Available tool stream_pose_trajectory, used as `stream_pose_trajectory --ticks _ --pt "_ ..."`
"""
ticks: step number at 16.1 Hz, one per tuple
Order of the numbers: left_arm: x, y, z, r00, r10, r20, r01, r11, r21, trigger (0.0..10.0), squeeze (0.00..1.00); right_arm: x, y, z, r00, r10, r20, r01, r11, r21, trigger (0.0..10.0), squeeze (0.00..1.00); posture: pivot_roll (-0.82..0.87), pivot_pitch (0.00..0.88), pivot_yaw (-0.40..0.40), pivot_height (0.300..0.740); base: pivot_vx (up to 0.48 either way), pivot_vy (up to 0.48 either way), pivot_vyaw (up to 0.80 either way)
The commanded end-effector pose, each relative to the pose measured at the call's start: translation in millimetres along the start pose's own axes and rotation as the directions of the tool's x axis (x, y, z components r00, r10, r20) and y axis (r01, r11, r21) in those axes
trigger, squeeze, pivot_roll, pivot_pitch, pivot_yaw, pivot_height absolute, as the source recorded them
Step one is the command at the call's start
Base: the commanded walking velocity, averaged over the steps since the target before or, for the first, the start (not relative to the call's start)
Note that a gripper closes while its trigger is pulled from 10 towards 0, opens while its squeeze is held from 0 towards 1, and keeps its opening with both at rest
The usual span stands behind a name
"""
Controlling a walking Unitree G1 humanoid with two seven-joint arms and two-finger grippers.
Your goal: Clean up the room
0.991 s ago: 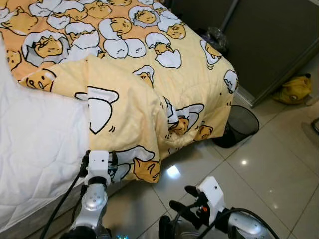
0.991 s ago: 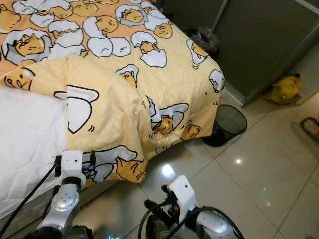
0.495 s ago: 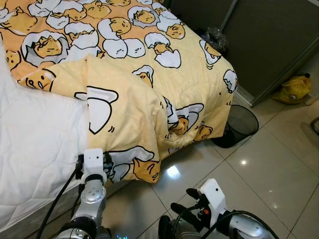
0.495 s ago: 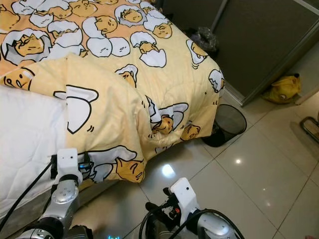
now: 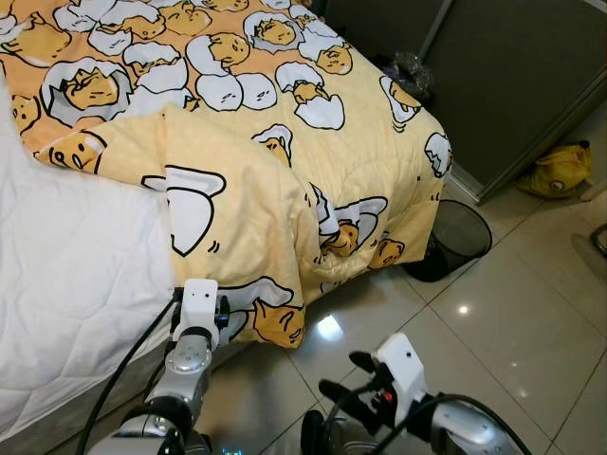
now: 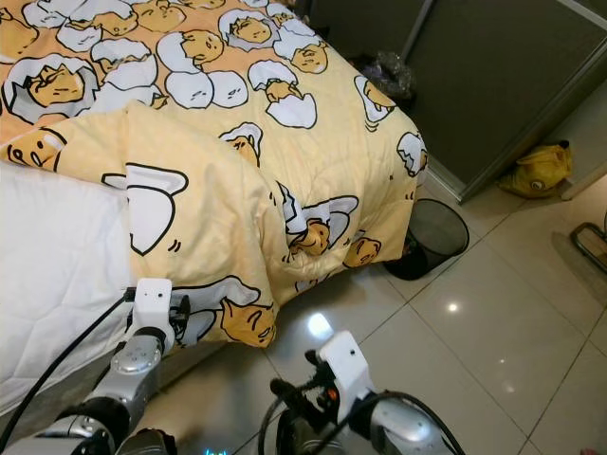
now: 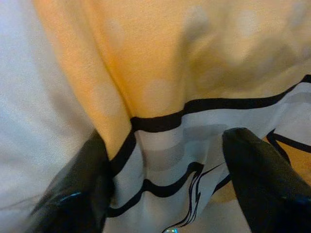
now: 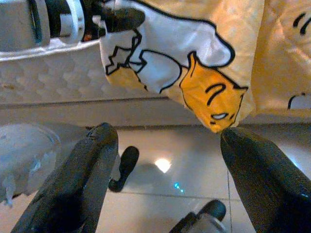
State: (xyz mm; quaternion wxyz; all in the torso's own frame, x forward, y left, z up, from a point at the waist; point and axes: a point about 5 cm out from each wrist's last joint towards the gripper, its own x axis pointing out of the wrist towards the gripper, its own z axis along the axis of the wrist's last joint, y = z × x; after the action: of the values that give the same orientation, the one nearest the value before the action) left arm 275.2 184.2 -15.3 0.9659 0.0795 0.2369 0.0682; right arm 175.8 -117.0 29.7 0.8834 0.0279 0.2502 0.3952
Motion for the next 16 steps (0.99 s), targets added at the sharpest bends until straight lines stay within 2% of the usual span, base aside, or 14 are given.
stream_pose_trajectory --ticks 1,5,9,11,14,16 --pt "-3.9 -0.9 -14.8 0.997 -0.008 -0.079 0.007 1.0 -0.009 0.0 0.0 -3.7 -2.9 -5.2 1.0 -0.021 -0.02 0.022 1.0 0.02 10.0 0.0 -0.11 0.167 -0.152 0.74 0.0 0.0 0.0" --pt "-3.3 7.6 -16.2 0.995 0.032 -0.09 -0.031 0.999 0.014 0.0 0.0 -3.4 -4.8 -4.5 0.999 -0.03 -0.019 0.031 0.999 0.021 10.0 0.0 -0.11 0.166 -0.148 0.74 0.0 0.0 0.0" --pt "-4.7 9.8 -21.7 0.992 0.035 -0.125 -0.042 0.998 -0.05 0.0 0.0 -2.5 -5.3 -4.2 0.999 -0.036 -0.015 0.037 0.999 0.025 10.0 0.0 -0.11 0.161 -0.144 0.74 0.0 0.0 0.0" --pt "-3.5 6.3 -18.6 0.994 0.002 -0.113 -0.007 0.999 -0.045 0.0 0.0 -0.9 -6.9 -2.7 0.999 -0.042 -0.011 0.042 0.999 0.025 10.0 0.0 -0.11 0.159 -0.14 0.74 0.0 0.0 0.0" --pt "-0.2 -7.1 -7.4 0.994 -0.081 -0.076 0.081 0.997 -0.01 0.0 0.0 2.7 -11.1 2.5 0.999 -0.051 0.009 0.051 0.999 0.02 10.0 0.0 -0.12 0.14 -0.132 0.74 0.0 0.0 0.0" --pt "2.5 -8.9 -0.8 0.993 -0.094 -0.064 0.093 0.995 -0.02 0.0 0.0 5.0 -13.6 4.4 0.998 -0.066 0.024 0.066 0.997 0.029 10.0 0.0 -0.13 0.111 -0.117 0.74 0.0 0.0 0.0"
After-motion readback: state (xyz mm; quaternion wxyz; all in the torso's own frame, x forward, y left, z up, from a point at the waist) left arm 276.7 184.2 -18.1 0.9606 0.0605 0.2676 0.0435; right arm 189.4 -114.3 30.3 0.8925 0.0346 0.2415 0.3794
